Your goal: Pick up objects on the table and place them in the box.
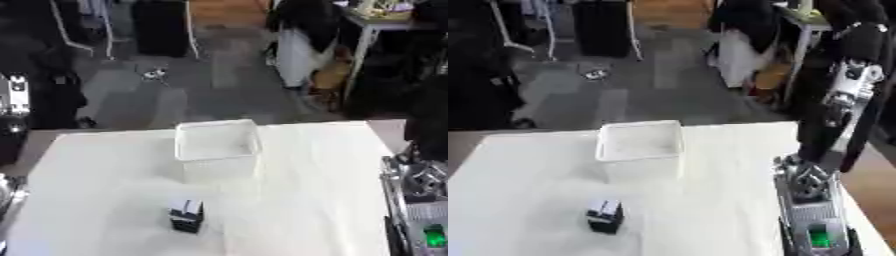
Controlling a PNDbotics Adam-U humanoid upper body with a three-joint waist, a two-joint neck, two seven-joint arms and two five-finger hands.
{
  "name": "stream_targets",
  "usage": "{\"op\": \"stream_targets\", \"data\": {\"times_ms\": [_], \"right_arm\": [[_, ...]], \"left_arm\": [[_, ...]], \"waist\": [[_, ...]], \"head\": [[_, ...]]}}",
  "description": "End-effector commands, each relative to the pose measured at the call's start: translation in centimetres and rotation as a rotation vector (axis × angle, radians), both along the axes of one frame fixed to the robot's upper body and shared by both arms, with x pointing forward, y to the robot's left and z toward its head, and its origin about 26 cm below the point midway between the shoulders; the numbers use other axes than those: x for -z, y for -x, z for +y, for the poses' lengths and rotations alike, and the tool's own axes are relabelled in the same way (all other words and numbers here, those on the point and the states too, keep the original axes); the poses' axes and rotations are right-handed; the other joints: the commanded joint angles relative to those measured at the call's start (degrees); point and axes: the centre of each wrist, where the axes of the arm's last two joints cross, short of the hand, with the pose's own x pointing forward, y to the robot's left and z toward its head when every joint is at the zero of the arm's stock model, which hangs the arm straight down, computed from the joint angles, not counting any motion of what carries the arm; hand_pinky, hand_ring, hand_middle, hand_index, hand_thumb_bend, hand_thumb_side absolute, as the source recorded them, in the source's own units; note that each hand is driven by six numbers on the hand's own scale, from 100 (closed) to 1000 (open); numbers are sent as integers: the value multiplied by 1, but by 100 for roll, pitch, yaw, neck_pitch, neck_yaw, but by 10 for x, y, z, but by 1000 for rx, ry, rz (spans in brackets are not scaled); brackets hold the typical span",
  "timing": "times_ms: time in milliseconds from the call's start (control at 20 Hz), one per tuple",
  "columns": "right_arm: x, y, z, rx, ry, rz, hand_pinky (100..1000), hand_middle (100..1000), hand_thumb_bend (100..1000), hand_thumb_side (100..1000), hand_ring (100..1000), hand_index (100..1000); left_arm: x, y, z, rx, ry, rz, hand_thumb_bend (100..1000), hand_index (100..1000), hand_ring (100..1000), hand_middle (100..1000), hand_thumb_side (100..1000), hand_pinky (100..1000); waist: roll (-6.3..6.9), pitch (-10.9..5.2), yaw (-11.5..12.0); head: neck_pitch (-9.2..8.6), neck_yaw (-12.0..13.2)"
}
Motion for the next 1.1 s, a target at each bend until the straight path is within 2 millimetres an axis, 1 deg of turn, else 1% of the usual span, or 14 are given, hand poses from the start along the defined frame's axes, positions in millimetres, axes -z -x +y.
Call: {"op": "stream_targets", "data": {"times_ms": [50,250,350,450,500,550,650,700,750,850,900,950,1000,1100], "right_arm": [[-8,2,1,-5,10,-31,835,730,106,1000,737,819],[-8,2,1,-6,10,-32,835,730,106,1000,737,819],[-8,2,1,-6,11,-32,835,730,107,1000,737,819],[-8,2,1,-6,11,-32,835,730,107,1000,737,819],[-9,1,1,-5,10,-32,835,730,107,1000,737,819],[-9,2,1,-4,9,-33,835,730,106,1000,737,819],[-9,2,1,-2,8,-33,835,730,106,1000,737,819],[-9,2,0,-1,7,-32,835,730,106,1000,737,819],[-9,2,0,-1,6,-32,835,730,105,1000,737,819],[-9,2,0,-1,5,-33,835,729,105,1000,737,819],[-9,2,0,0,5,-32,835,729,105,1000,737,819],[-9,2,0,0,5,-32,835,729,106,1000,737,820],[-9,2,0,0,6,-31,835,729,106,1000,737,820],[-9,1,0,-1,8,-30,835,730,106,1000,737,820]], "left_arm": [[-10,2,5,-14,-33,-22,189,600,349,372,1000,120],[-9,2,5,-13,-42,-11,199,616,363,389,1000,129],[-8,1,4,-7,-80,12,238,661,392,424,1000,147],[-6,0,3,12,-177,69,288,692,419,462,1000,160],[-5,-1,3,21,-224,99,288,692,419,462,1000,160],[-4,-2,2,31,-285,140,351,706,449,493,1000,192],[-2,-3,1,51,-409,219,393,733,469,519,1000,199],[-2,-3,1,62,-468,255,400,745,479,529,1000,206],[0,-4,-1,79,-540,300,417,791,517,579,1000,237],[3,-5,-5,122,-678,390,423,812,536,603,1000,259],[4,-5,-7,143,-736,427,422,810,533,599,1000,257],[5,-6,-9,163,-783,456,425,820,556,628,1000,276],[5,-6,-11,182,-825,481,425,820,556,628,1000,276],[6,-8,-14,208,-888,517,424,826,573,655,1000,294]], "waist": [[17,-54,-6],[19,-55,-8],[19,-55,-7],[20,-55,-6],[19,-55,-4],[20,-55,-4],[21,-55,-1],[20,-56,1],[23,-54,-5],[23,-53,-12],[22,-53,-13],[22,-52,-16],[20,-52,-19],[20,-54,-26]], "head": [[-22,-31],[-6,-25],[0,-25],[5,-26],[10,-28],[7,-36],[-10,-60],[-17,-69],[-21,-69],[-24,-77],[-28,-88],[-32,-101],[-31,-111],[-29,-111]]}}
